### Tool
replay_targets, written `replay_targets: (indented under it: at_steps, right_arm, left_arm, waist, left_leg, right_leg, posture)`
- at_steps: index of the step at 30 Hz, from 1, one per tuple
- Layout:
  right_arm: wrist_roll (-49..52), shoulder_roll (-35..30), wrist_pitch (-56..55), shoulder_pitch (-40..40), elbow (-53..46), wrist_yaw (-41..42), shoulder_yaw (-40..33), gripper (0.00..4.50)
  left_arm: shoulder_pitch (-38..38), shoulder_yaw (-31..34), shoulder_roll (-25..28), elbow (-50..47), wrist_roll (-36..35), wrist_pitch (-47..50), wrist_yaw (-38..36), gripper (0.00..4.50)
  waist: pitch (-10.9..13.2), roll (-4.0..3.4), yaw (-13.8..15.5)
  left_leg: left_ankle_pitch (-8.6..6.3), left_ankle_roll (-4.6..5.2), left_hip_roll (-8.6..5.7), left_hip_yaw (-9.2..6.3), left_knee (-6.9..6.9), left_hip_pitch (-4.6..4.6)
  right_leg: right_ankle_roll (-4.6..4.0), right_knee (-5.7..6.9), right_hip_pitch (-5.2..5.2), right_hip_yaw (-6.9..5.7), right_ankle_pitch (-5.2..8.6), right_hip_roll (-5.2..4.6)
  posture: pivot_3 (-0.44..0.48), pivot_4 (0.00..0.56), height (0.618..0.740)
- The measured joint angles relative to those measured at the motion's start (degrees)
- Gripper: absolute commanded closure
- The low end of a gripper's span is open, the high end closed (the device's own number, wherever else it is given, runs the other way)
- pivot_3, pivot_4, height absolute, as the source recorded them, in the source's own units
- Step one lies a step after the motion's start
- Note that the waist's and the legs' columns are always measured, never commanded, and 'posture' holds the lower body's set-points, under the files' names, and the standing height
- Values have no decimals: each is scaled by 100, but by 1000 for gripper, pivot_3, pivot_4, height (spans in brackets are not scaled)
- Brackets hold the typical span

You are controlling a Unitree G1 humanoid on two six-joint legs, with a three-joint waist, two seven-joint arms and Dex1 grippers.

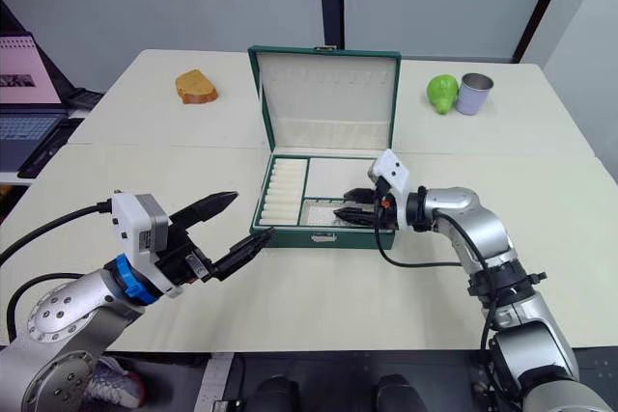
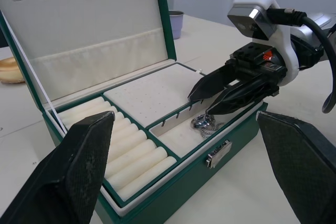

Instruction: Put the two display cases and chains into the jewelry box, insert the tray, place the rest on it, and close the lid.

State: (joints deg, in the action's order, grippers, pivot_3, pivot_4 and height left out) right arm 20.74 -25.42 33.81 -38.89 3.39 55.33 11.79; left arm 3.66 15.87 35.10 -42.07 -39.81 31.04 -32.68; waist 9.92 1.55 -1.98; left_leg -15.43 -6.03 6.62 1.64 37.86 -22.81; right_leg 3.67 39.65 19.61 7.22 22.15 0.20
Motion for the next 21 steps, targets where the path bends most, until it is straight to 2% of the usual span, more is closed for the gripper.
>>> replay_targets:
  at_steps: [4, 11, 16, 21]
  right_arm:
    - [146, -4, 81, 21, -296, -16, -167, 31]
    - [533, -503, 186, 409, -635, -15, -858, 31]
    - [641, -1178, 119, 955, -660, -22, -1678, 31]
    - [572, -1578, -233, 1499, -401, -86, -2268, 31]
  left_arm:
    - [-165, -55, 72, 144, -55, 24, -66, 0]
    - [-456, 52, 408, 872, -87, 109, -422, 0]
    - [-464, 648, 762, 1889, 72, -58, -723, 0]
    - [-402, 1036, 858, 2683, 306, -340, -927, 0]
  waist:
    - [0, 0, 3]
    - [1, 0, 18]
    - [2, -1, 15]
    - [2, -2, 8]
  left_leg:
    - [0, 0, 0, -1, -1, 0]
    - [0, 0, -2, -1, -1, -3]
    - [-1, 1, -3, 3, -2, -4]
    - [-1, 1, -3, 8, -5, -3]
  right_leg:
    - [0, 0, 0, -1, 0, 0]
    - [0, 0, 2, -2, 0, 0]
    - [0, -9, 1, 1, 0, 0]
    - [0, -10, 2, 4, 0, 0]
  posture:
    - [0, 150, 740]
    - [0, 150, 740]
    - [0, 150, 740]
    - [0, 150, 740]
